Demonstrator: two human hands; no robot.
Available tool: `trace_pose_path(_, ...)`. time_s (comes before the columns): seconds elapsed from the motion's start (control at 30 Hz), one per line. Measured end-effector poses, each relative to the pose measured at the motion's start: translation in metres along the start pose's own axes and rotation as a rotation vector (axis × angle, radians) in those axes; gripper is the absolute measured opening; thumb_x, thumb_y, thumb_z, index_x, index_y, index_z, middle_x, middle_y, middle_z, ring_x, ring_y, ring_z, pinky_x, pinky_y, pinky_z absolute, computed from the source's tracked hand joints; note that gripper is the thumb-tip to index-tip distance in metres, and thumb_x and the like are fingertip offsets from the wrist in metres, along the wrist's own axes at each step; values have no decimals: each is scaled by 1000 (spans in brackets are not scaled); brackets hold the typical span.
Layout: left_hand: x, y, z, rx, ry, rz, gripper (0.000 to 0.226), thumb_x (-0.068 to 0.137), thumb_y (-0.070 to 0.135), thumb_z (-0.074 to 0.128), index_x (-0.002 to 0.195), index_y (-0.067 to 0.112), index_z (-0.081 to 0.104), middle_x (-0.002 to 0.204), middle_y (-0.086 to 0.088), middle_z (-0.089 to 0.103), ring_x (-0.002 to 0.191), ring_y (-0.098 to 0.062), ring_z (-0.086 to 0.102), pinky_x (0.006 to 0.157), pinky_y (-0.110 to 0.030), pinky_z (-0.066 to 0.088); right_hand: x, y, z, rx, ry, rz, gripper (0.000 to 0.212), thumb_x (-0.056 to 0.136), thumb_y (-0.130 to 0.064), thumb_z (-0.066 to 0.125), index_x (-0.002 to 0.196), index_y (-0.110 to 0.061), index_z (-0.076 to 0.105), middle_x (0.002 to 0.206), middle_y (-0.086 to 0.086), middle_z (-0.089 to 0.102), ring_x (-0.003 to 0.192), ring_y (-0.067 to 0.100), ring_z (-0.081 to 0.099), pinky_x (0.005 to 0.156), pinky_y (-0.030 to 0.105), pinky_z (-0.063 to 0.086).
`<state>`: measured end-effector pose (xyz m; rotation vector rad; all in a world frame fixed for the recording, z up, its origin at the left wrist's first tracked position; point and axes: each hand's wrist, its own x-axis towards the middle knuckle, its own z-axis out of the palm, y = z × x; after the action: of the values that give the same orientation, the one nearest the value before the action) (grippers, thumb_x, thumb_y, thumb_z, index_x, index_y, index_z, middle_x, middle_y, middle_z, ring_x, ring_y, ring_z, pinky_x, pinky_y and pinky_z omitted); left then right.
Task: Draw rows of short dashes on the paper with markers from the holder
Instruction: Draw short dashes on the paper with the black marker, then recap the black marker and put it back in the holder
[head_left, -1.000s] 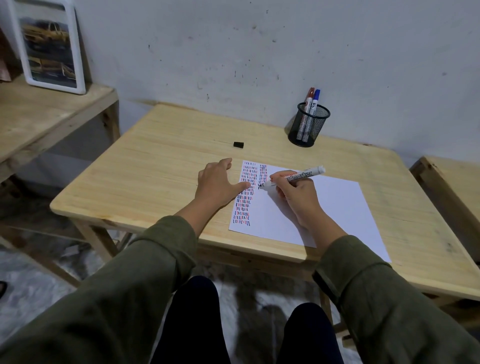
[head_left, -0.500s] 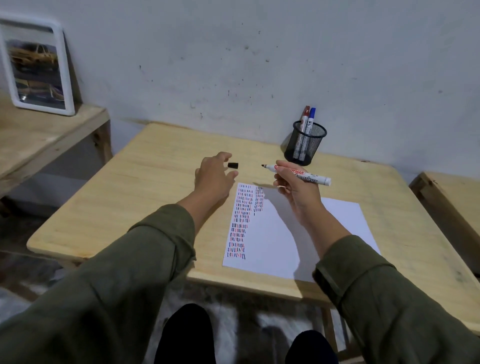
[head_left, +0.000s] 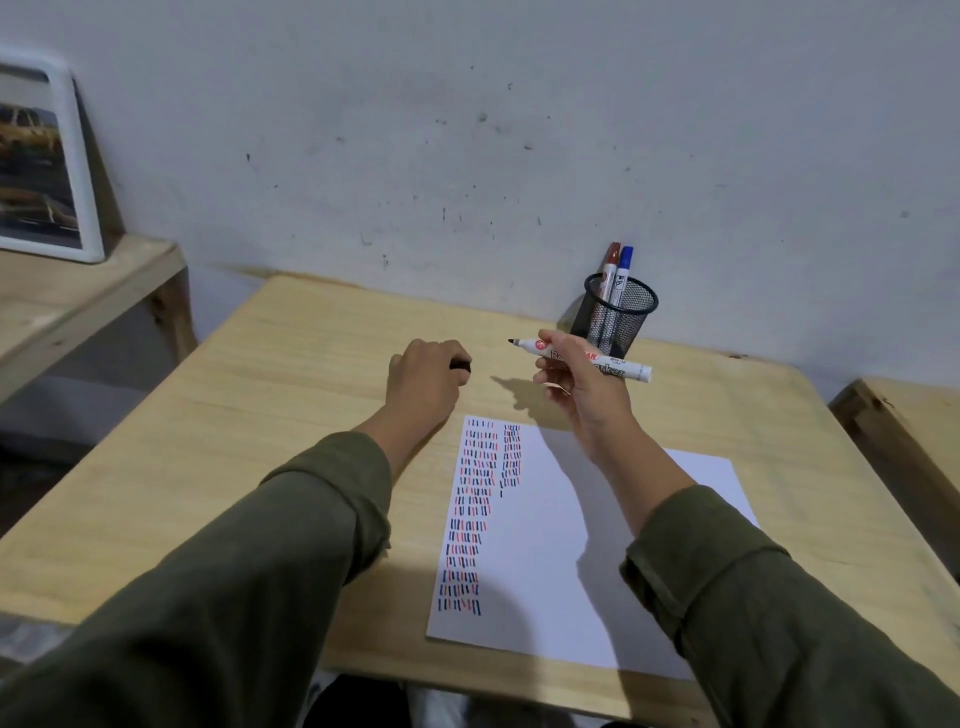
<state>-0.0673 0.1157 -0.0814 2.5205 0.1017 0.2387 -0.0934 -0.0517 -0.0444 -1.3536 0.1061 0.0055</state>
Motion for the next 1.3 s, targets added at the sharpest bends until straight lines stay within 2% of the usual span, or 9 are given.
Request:
trace_pose_path(0.03,0,4,-2,-135,17,-12,17,88,17,59,102,21,68,100,-2,71,98,-22,61,88,-28,48,0,-2,0,0,6,-3,7,86,-21,63,88,-17,70,73,2,63,56,8,56,56,19,41)
trace_pose_path(0.1,-2,16,-9,-416,38,-22,16,87,11,61,101,15,69,98,-2,69,85,-16,62,67,-3,46,0,-7,0,-13,-2,-25,8,87,-21,62,87,-19,69,75,1,65,56,8,56,54,18,42)
trace_pose_path(0.17,-4,28,-17,-553,48,-1,17,87,7,61,101,11,69,97,-5,67,80,-11,59,56,4,40,-2,-15,-2,-23,-12,-47,7,89,-21,60,86,-21,67,77,1,66,56,8,57,55,18,43)
trace_pose_path(0.37,-11,53,-38,-642,22,68,18,82,12,67,100,14,67,90,2,67,74,0,61,60,5,40,-12,-37,-11,-50,-14,-101,4,87,-18,60,85,-17,63,74,6,62,57,12,57,56,21,41)
trace_pose_path(0.83,-42,94,-64,-585,5,254,12,81,12,69,92,16,72,86,5,70,79,-5,63,71,-2,43,-49,-73,-26,-35,-51,-175,7,88,-13,60,81,-12,61,73,10,58,55,14,52,58,23,40)
trace_pose_path(0.97,-46,100,-72,-546,-75,282,12,83,12,67,93,17,71,79,8,68,73,1,60,62,3,39,-53,-83,-31,-96,-116,-184,5,86,-11,60,81,-11,60,71,9,55,56,13,52,60,25,39)
trace_pose_path(1.07,-49,103,-79,-550,-149,297,12,85,12,63,93,19,70,72,11,66,60,11,57,59,-1,38,-55,-90,-36,-80,-161,-172,5,87,-11,59,82,-10,61,71,7,55,56,12,54,60,23,43)
trace_pose_path(1.17,-54,110,-84,-516,-138,327,12,84,11,65,92,19,69,77,7,68,68,3,60,65,-7,41,-58,-97,-39,-52,-195,-160,10,89,-10,56,79,-9,60,70,8,56,53,12,53,57,20,45)
trace_pose_path(1.3,-64,116,-87,-420,-51,376,14,83,9,66,95,14,71,89,0,72,79,-9,63,63,2,40,-63,-96,-40,31,-207,-162,11,90,-8,54,79,-7,57,68,5,59,54,13,52,55,19,46)
